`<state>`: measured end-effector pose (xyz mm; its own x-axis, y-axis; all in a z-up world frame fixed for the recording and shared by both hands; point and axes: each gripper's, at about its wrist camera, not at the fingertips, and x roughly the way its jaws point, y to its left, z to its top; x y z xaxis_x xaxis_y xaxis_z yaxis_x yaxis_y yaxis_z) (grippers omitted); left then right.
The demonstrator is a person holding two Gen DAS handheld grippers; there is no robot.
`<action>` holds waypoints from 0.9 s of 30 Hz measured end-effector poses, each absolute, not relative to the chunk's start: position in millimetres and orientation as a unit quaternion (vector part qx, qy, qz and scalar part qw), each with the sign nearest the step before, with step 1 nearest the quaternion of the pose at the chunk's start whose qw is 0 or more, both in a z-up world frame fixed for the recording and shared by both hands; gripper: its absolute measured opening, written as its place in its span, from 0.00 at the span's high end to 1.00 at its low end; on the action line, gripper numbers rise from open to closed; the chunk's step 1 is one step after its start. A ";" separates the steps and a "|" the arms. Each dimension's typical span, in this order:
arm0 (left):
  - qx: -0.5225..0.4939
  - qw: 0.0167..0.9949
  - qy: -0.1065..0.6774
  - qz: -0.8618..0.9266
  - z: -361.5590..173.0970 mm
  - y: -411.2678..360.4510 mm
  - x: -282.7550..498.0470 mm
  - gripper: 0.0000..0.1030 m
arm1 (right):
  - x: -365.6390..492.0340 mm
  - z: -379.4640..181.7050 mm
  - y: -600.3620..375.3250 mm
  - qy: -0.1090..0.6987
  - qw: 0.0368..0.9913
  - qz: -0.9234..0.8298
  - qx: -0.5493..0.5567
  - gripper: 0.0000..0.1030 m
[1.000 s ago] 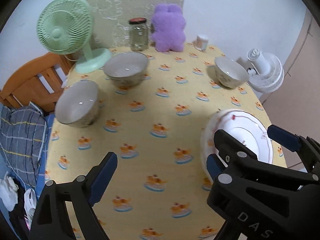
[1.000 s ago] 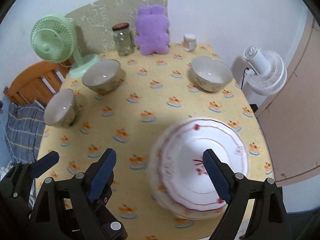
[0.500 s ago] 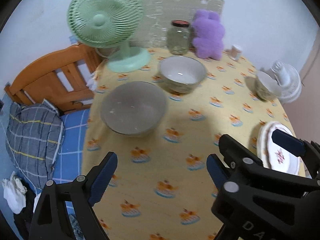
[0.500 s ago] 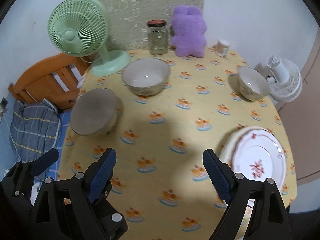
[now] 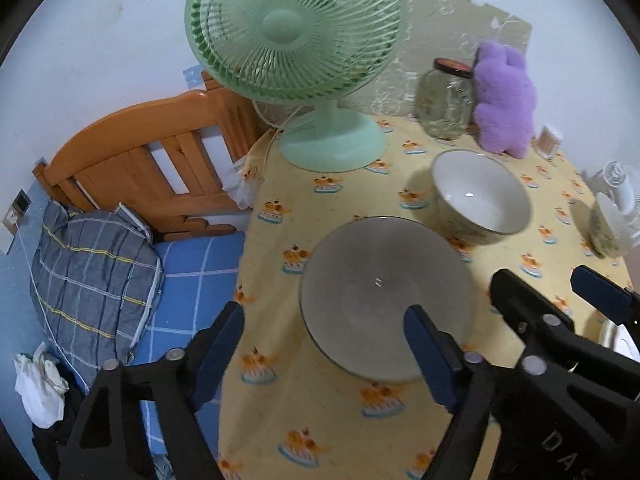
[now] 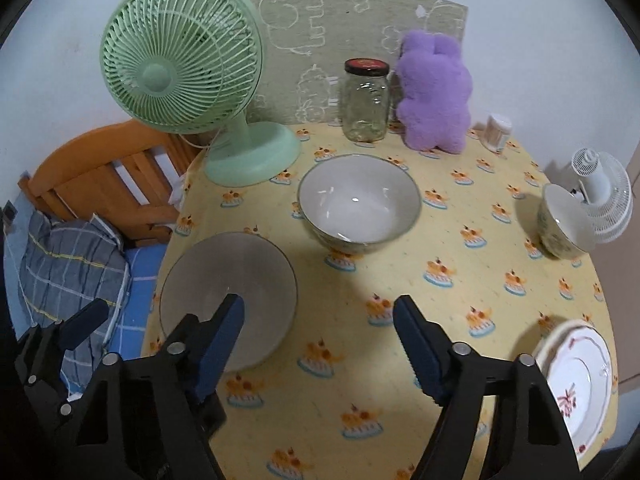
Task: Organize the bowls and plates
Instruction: 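Move both grippers toward the grey glass bowl, then grasp the grey glass bowl rim with both grippers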
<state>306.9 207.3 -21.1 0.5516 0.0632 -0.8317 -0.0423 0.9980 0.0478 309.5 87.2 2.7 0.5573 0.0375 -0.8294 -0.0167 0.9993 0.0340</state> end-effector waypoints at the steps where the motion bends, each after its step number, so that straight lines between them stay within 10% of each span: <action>1: 0.010 0.879 0.475 0.029 -23.9 209.1 310.4 0.31 | 314.1 -1.2 89.8 0.473 0.881 0.014 0.009 0.29; 8: 0.002 0.866 0.500 0.020 -54.1 220.1 336.1 0.60 | 343.7 -32.8 102.1 0.504 0.863 0.029 0.006 0.70; 27: 0.011 0.850 0.526 -0.003 -62.0 211.3 343.5 0.70 | 359.1 -53.0 108.9 0.542 0.839 0.033 0.008 0.81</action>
<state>343.5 211.3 -62.0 0.4469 0.0066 -0.8946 0.0158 0.9998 0.0153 359.1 108.9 -53.0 0.4093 0.0631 -0.9102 -0.0466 0.9978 0.0482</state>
